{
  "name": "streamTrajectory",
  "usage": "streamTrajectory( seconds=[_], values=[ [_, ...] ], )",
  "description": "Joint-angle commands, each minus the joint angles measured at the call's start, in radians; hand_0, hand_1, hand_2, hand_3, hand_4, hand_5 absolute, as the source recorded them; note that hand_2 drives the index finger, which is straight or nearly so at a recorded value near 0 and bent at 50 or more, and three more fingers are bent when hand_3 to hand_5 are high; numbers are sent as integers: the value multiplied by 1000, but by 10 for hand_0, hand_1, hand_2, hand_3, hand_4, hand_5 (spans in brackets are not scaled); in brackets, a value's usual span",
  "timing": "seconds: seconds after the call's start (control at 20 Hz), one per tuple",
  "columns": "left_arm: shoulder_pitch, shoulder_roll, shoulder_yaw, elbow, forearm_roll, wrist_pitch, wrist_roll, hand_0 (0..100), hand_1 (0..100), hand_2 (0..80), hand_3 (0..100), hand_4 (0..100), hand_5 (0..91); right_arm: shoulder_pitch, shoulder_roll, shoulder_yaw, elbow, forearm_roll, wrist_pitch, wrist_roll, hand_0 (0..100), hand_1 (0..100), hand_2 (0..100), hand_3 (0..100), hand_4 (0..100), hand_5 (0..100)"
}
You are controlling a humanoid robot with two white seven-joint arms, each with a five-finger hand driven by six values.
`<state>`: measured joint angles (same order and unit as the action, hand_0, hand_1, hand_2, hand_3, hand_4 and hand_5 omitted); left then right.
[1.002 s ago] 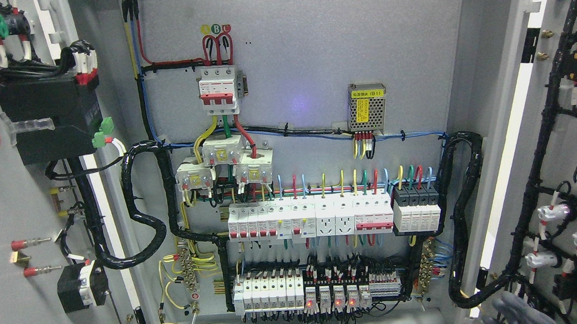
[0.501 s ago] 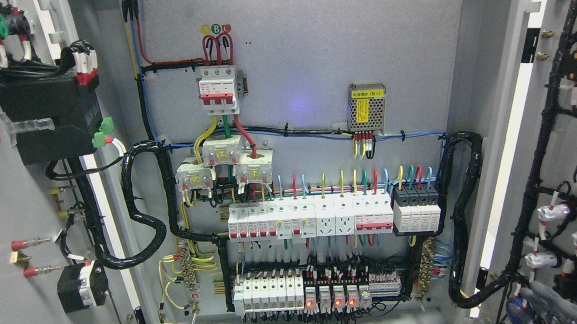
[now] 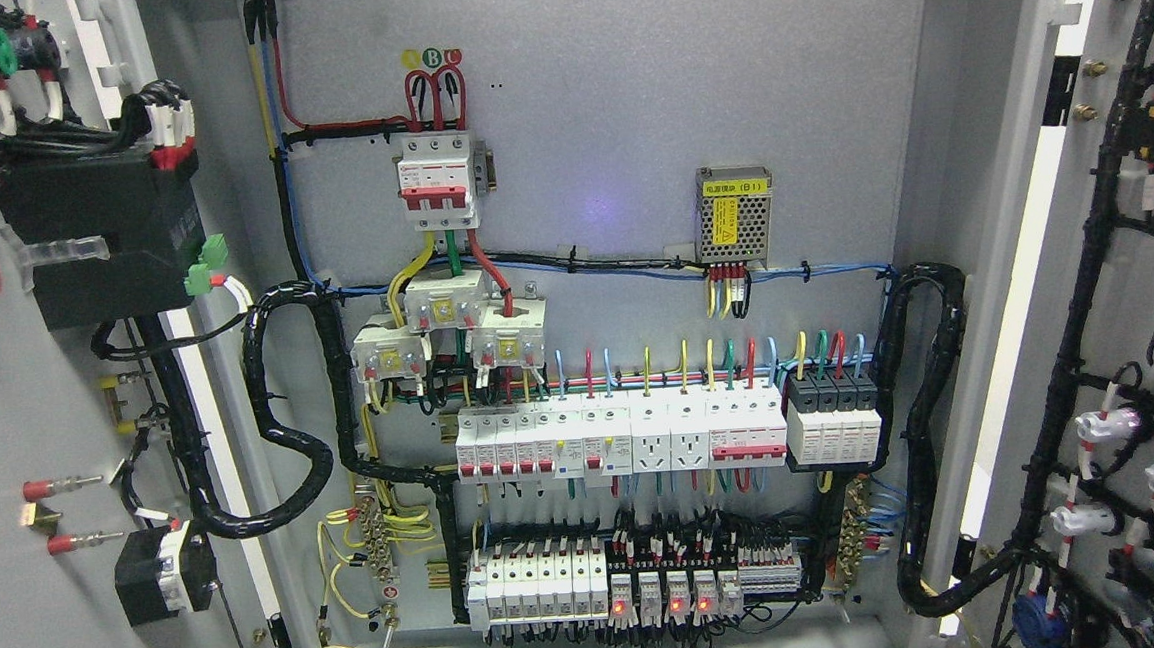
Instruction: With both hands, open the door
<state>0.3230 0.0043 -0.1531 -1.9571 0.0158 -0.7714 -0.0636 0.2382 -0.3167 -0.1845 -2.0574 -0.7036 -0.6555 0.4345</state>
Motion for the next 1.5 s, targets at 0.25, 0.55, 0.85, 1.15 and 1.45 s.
streamTrajectory(
  seconds=[0.25,0.55,0.85,1.15,1.45],
  values=[
    [14,3,265,-106,61,-956,2,0,0,0,0,0,0,41,24,-101,49,-79,0,1,0,0,0,0,0,0],
    [33,34,453,-82,154,-954,2,0,0,0,0,0,0,92,44,-151,45,-132,-6,1,0,0,0,0,0,0],
    [33,201,644,102,265,-953,2,0,0,0,0,0,0,104,62,-173,43,-137,-6,1,0,0,0,0,0,0],
    [22,310,676,262,322,-953,2,0,0,0,0,0,0,104,81,-185,46,-178,-4,0,0,0,0,0,0,0],
    [-10,443,728,345,398,-945,2,0,0,0,0,0,0,104,100,-216,55,-226,0,-25,0,0,0,0,0,0]
  ],
)
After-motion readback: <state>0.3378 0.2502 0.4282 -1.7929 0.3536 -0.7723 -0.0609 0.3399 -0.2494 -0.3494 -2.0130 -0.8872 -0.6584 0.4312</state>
